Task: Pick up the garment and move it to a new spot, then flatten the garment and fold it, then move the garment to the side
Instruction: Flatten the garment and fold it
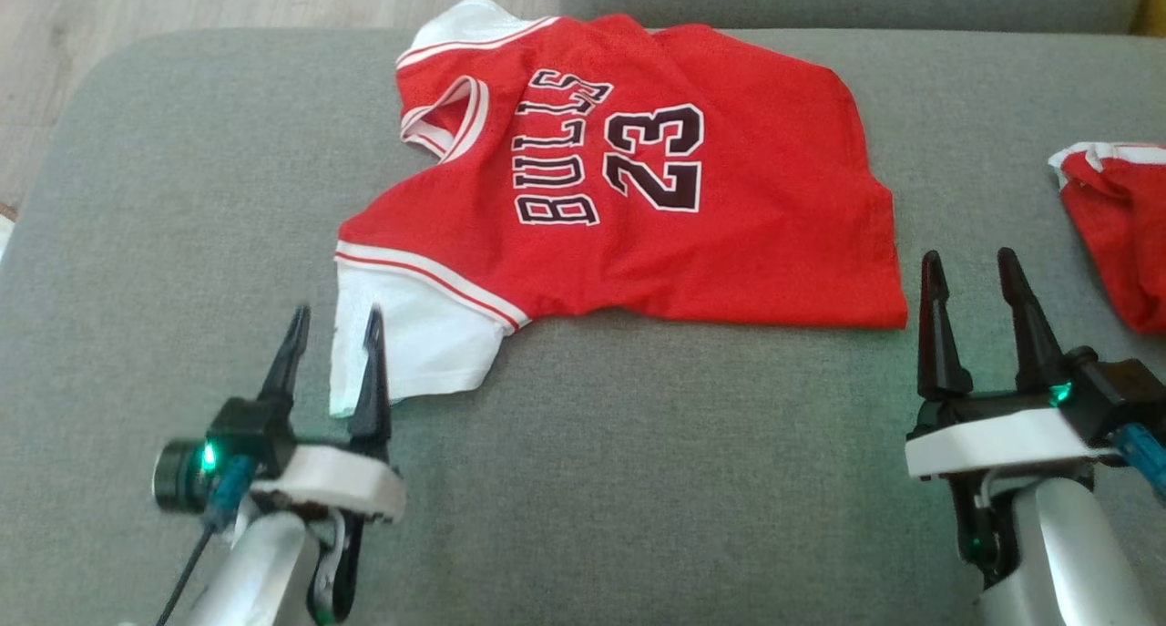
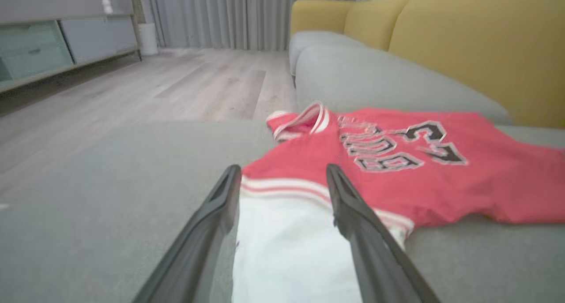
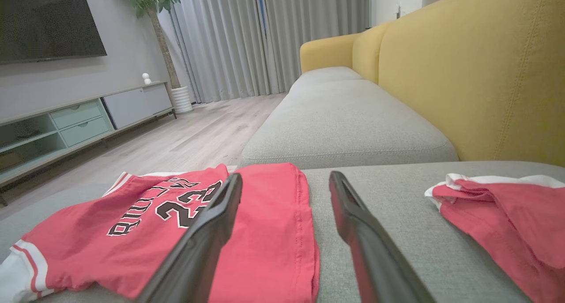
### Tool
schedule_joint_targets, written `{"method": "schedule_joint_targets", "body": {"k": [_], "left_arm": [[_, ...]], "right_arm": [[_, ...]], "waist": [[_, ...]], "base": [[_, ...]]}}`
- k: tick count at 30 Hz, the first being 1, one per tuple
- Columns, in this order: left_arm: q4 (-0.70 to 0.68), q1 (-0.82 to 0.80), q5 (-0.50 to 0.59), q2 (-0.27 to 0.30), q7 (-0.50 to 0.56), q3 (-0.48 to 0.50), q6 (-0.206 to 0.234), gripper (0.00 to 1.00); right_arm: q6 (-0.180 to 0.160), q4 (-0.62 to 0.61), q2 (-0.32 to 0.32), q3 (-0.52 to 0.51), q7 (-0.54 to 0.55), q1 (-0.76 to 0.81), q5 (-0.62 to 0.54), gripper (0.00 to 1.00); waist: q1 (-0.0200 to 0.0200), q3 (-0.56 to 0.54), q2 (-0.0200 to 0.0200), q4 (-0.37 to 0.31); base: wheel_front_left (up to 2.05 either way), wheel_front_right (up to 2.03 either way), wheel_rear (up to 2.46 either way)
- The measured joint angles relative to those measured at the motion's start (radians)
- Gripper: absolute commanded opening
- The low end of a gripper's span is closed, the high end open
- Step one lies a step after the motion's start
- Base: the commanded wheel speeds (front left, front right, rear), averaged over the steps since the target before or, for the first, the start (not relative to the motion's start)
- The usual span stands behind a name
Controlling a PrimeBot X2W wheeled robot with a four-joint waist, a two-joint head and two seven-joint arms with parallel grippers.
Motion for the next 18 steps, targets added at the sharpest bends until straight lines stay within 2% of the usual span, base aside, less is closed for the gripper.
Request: {"method": "schedule_joint_targets", "body": {"k": [7, 18], "left_arm": [[0.212, -0.021, 0.0, 0.002, 0.077, -0.002, 0.011, 1.0], [0.36, -0.112, -0.021, -0.001, 0.125, -0.001, 0.0, 1.0]], "right_arm": [[0.0, -0.004, 0.0, 0.012, 0.0, -0.003, 0.002, 1.0], [0.0, -0.007, 0.0, 0.011, 0.0, -0.012, 0.003, 1.0]], "waist": [[0.0, 0.026, 0.0, -0.021], [0.0, 0.062, 0.0, -0.048]], "base": [[0.0, 0.0, 0.0], [0.0, 0.0, 0.0]]}}
